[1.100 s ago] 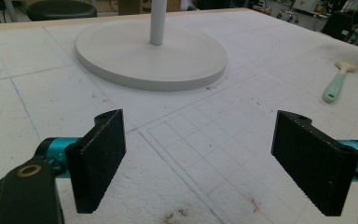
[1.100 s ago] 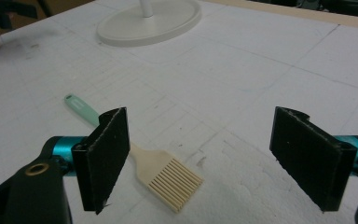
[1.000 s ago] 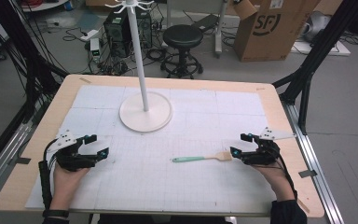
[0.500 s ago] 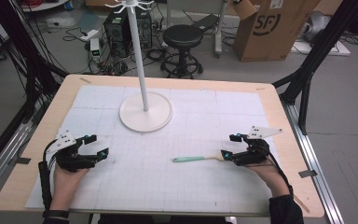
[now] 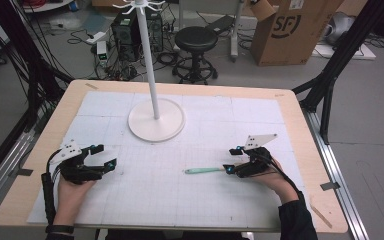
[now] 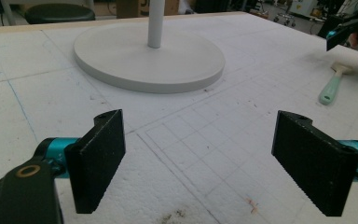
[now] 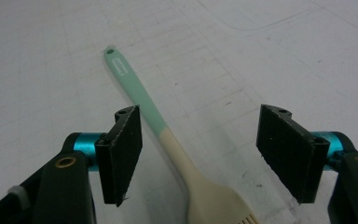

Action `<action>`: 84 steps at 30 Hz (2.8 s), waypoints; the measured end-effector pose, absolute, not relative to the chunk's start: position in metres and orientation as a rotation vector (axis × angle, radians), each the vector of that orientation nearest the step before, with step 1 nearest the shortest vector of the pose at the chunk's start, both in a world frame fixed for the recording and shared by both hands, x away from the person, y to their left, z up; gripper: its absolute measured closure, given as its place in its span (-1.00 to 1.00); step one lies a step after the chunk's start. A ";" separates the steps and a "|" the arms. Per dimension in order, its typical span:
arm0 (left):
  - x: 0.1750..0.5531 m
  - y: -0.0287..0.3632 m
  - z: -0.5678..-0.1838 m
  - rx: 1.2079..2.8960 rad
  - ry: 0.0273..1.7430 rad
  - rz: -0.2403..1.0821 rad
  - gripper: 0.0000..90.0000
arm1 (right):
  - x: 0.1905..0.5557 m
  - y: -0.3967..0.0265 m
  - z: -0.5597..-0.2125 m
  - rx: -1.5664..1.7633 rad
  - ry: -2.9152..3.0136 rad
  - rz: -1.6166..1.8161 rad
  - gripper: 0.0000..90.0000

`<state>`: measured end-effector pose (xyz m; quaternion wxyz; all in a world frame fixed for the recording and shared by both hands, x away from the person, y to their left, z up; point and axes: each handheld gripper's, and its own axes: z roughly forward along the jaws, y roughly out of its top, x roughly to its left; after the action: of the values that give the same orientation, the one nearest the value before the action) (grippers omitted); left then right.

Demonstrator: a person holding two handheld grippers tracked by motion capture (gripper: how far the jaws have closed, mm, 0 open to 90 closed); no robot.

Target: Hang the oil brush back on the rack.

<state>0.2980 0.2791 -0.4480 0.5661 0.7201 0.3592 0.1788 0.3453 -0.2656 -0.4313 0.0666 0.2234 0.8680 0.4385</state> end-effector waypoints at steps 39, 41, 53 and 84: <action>0.298 0.277 -0.448 1.705 0.848 0.430 -0.57 | 0.345 -0.243 -0.440 0.473 2.781 1.131 0.85; 0.298 0.277 -0.448 1.705 0.848 0.430 -0.57 | 0.345 -0.243 -0.439 0.487 2.783 1.132 0.85; 0.298 0.277 -0.448 1.707 0.848 0.431 -0.56 | 0.344 -0.243 -0.432 0.557 2.725 1.175 0.85; 0.298 0.277 -0.448 1.711 0.849 0.429 -0.56 | 0.366 -0.210 -0.308 0.617 2.438 1.509 0.85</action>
<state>0.2983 0.2774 -0.4482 0.5580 0.7252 0.3599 0.1820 0.3664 -0.2105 -0.3078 0.1044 0.2093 0.8268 0.5116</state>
